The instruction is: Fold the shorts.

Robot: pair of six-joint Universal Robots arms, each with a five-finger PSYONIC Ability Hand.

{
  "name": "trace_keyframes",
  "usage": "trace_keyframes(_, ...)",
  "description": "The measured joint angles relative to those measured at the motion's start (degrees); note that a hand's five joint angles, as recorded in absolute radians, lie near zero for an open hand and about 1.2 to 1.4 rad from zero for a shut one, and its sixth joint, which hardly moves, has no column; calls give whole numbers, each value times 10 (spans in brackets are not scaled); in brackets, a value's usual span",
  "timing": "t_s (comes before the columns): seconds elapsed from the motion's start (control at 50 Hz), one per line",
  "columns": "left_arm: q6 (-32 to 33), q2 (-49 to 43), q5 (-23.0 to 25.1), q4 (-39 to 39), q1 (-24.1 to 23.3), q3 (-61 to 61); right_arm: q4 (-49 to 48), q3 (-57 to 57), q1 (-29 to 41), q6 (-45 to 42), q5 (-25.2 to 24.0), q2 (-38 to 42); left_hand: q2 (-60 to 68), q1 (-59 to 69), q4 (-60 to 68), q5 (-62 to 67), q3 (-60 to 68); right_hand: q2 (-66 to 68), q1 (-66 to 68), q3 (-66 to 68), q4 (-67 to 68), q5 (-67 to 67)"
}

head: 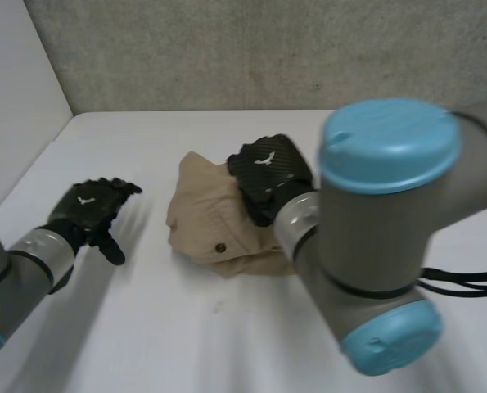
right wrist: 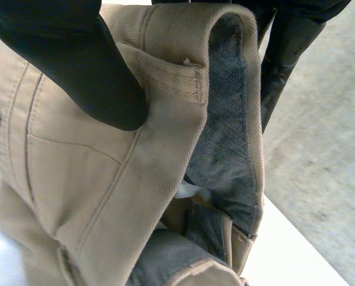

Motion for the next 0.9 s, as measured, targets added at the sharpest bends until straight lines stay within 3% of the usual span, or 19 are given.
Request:
trace_keyframes(0.16, -5, -115, 11, 24, -69, 59, -10, 85, -56, 2, -36, -68, 0, 0, 0, 0, 0, 0, 0, 0, 0, 0)
trace_keyframes(0.34, -26, -165, -5, 30, -155, 112, -18, 126, -82, 5, -41, -101, 1, 2, 2, 2, 1, 0, 5, 0, 0, 0)
trace_keyframes(0.42, -40, -183, -56, 37, -192, 139, -28, 150, -94, 5, -42, -128, 1, 2, 2, 2, 1, 0, 5, 0, 3, 0)
trace_keyframes(0.44, -43, -191, -88, 43, -203, 151, -30, 158, -97, 5, -42, -140, 1, 2, 2, 2, 1, 0, 5, 0, 3, 0)
trace_keyframes(0.52, -44, -203, -148, 52, -218, 178, -32, 173, -105, 5, -45, -171, 6, 5, 6, 6, 3, 0, 5, 0, 3, 0)
trace_keyframes(0.62, -44, -214, -184, 58, -228, 210, -32, 190, -120, 4, -59, -212, 12, 11, 14, 15, 7, 0, 5, 0, 3, 0)
trace_keyframes(0.9, -46, -230, -181, 60, -260, 258, -27, 231, -149, 0, -90, -272, 32, 32, 36, 36, 27, 0, 5, 0, 3, 0)
